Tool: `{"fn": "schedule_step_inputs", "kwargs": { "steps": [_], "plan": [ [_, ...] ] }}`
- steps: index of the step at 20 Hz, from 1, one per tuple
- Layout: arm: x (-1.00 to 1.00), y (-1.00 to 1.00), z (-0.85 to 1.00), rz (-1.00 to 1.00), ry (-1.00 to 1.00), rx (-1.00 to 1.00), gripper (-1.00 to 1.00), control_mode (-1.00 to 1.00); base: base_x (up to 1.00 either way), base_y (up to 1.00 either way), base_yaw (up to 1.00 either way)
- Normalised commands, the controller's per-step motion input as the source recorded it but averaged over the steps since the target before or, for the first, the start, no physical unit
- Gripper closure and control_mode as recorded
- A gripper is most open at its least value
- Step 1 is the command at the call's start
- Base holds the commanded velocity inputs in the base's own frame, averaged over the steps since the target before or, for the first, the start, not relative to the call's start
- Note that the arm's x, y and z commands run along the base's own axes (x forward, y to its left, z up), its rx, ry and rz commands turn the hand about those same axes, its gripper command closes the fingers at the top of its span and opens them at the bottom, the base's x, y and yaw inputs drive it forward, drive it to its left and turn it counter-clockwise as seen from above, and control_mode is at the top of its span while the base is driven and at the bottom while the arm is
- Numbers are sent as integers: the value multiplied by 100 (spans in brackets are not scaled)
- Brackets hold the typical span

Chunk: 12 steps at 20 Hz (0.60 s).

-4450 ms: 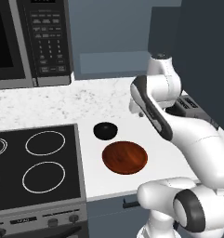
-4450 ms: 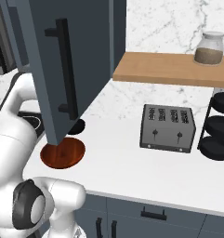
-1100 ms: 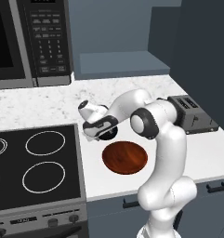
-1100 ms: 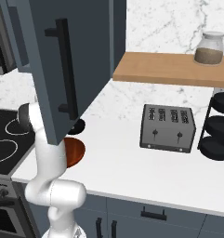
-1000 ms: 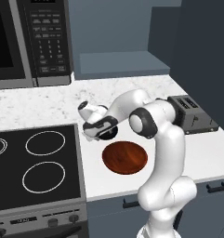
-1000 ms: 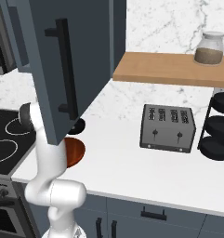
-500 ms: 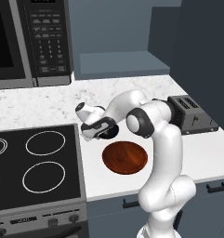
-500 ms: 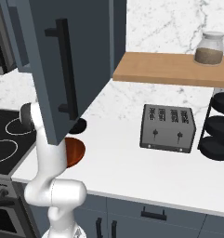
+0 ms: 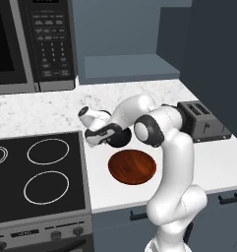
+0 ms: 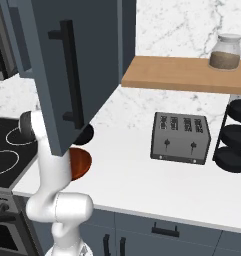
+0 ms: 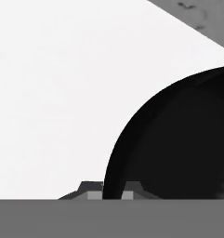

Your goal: Pick up the bowls on the counter and stack them on top of one another in the open cabinet. Place the smaller bowl on top of the larger bowl.

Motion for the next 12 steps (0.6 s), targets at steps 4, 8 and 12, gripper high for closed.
{"fn": "schedule_step_inputs", "kwargs": {
  "steps": [4, 8, 12],
  "plan": [
    [-48, 16, 76, 0, -22, 0, 100, -100, 0, 0, 0],
    [-92, 6, 66, 0, -20, 0, 100, -100, 0, 0, 0],
    [-100, 0, 40, 0, -6, 0, 100, -100, 0, 0, 0]
  ]
}}
